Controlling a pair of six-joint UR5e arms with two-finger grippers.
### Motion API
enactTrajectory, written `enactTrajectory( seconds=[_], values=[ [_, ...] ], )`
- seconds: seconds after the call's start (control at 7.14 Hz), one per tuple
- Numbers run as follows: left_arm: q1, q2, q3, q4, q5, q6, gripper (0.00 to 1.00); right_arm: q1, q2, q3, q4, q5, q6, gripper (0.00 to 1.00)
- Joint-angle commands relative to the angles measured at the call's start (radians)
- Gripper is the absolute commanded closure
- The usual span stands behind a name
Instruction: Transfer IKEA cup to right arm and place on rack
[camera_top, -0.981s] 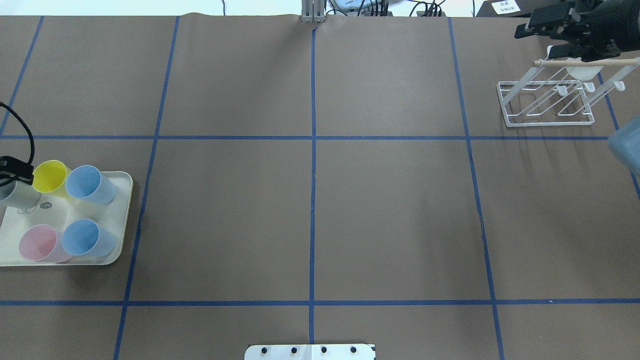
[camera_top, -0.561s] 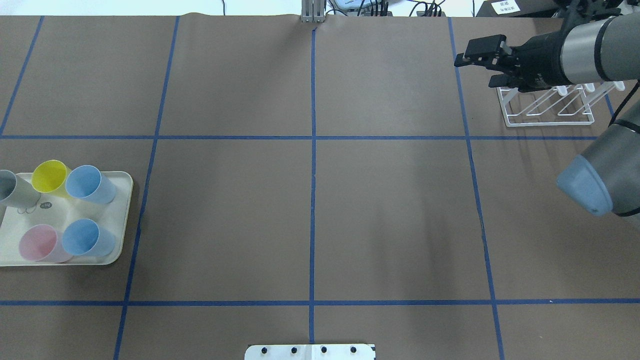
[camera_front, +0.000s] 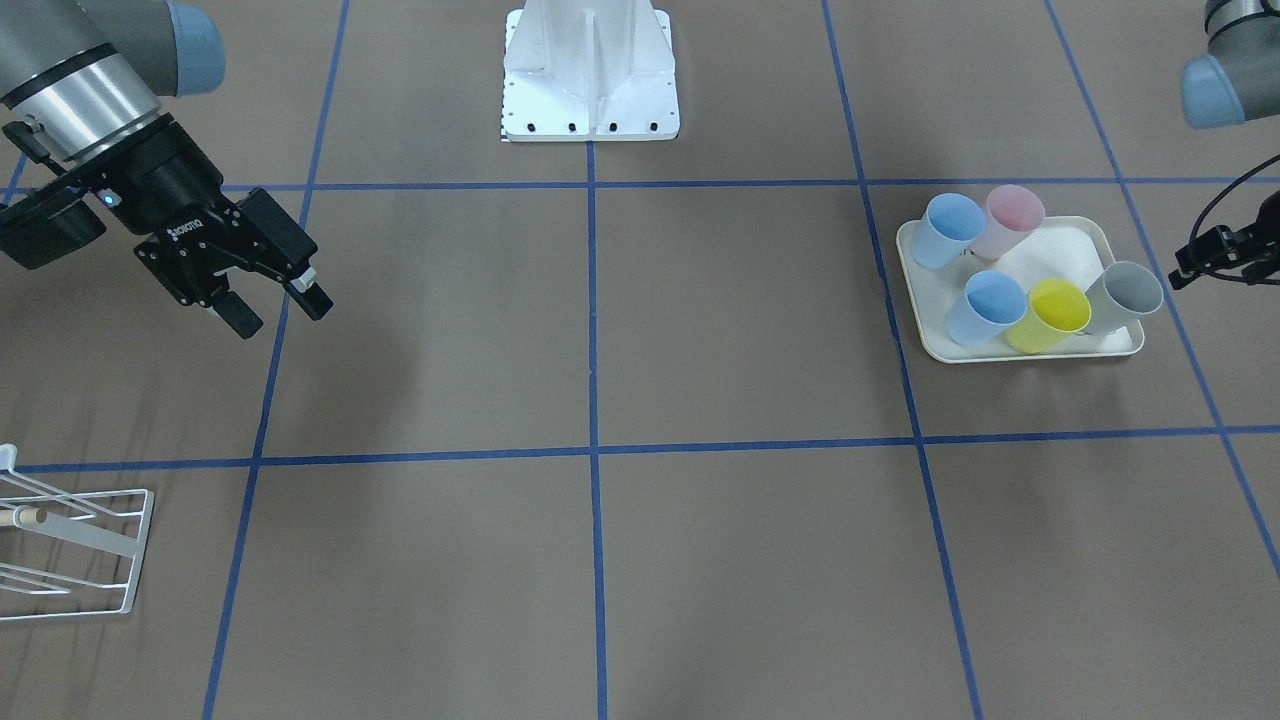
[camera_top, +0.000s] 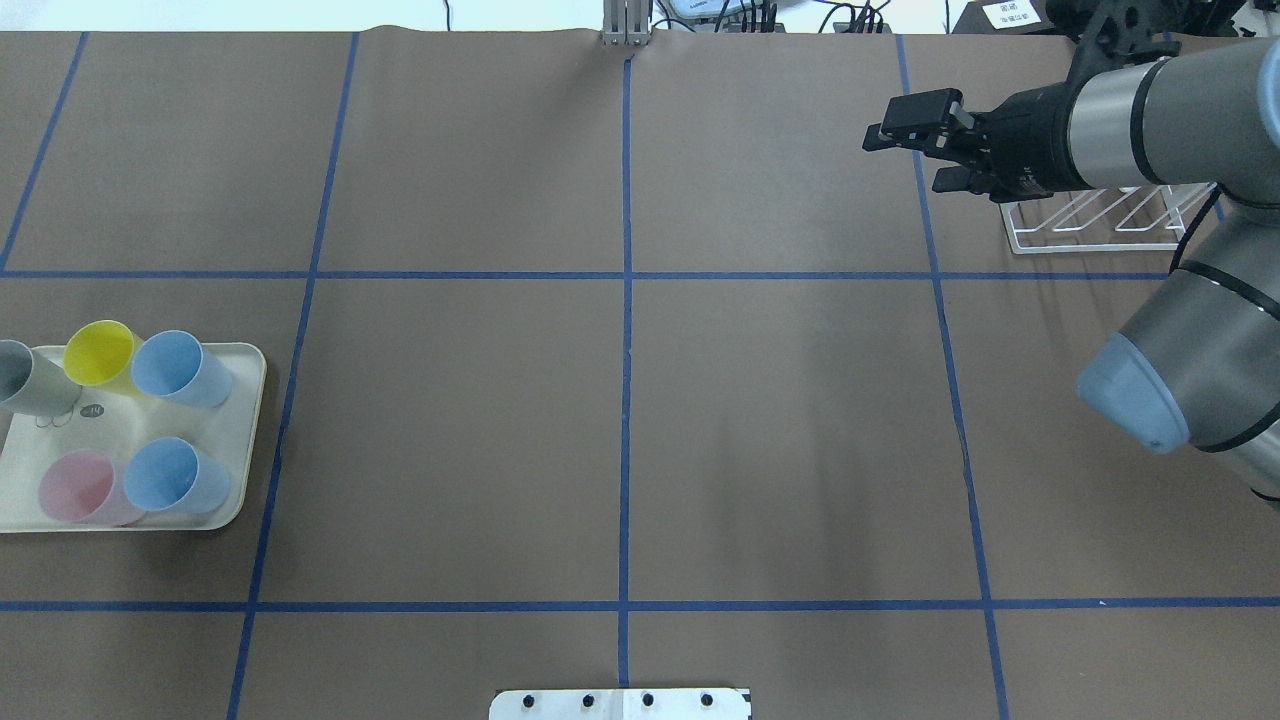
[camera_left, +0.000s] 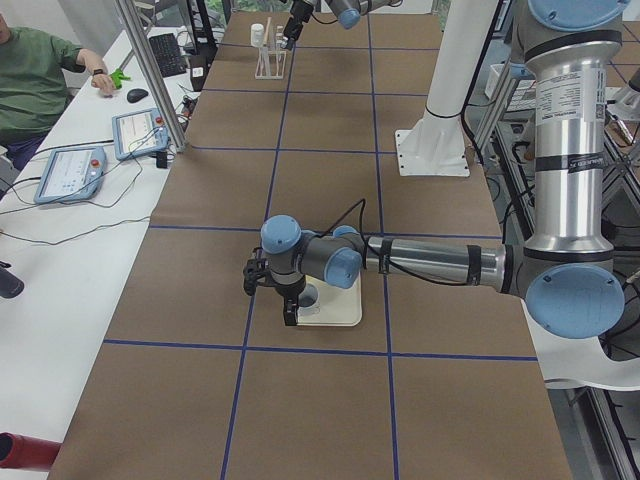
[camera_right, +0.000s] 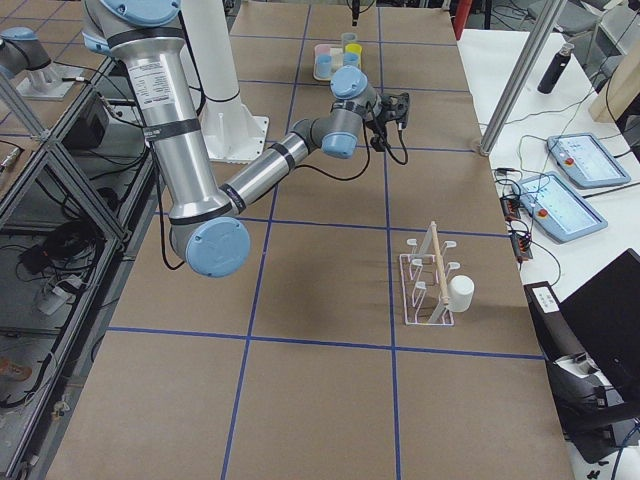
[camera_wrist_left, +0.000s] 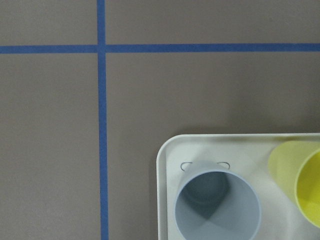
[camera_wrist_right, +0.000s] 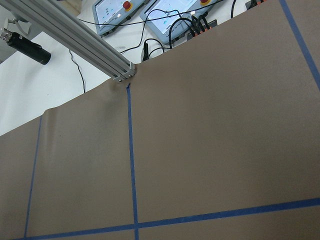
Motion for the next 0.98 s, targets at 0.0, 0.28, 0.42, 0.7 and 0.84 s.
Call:
enactTrajectory(
  seconds=[0.0,0.28,0.42,0.7,0.84],
  values=[
    [0.017,-0.004,0.097,-0.223,0.000,-0.165,0.00,-0.001,0.001,0.007,0.000,0.000,0.000,0.00],
    [0.034,0.002,0.088,-0.231,-0.038,-0.186,0.00,0.002,-0.007,0.019,0.000,0.002,0.000,0.00],
    [0.035,0.010,0.080,-0.234,-0.051,-0.184,0.00,0.002,-0.010,0.024,0.000,0.004,0.000,0.00],
    [0.064,0.021,0.078,-0.245,-0.051,-0.184,0.00,0.002,-0.013,0.024,0.000,0.002,0.000,0.00],
    [0.086,0.021,0.080,-0.245,-0.049,-0.184,0.01,0.002,-0.013,0.024,0.000,0.002,0.000,0.00]
  ],
)
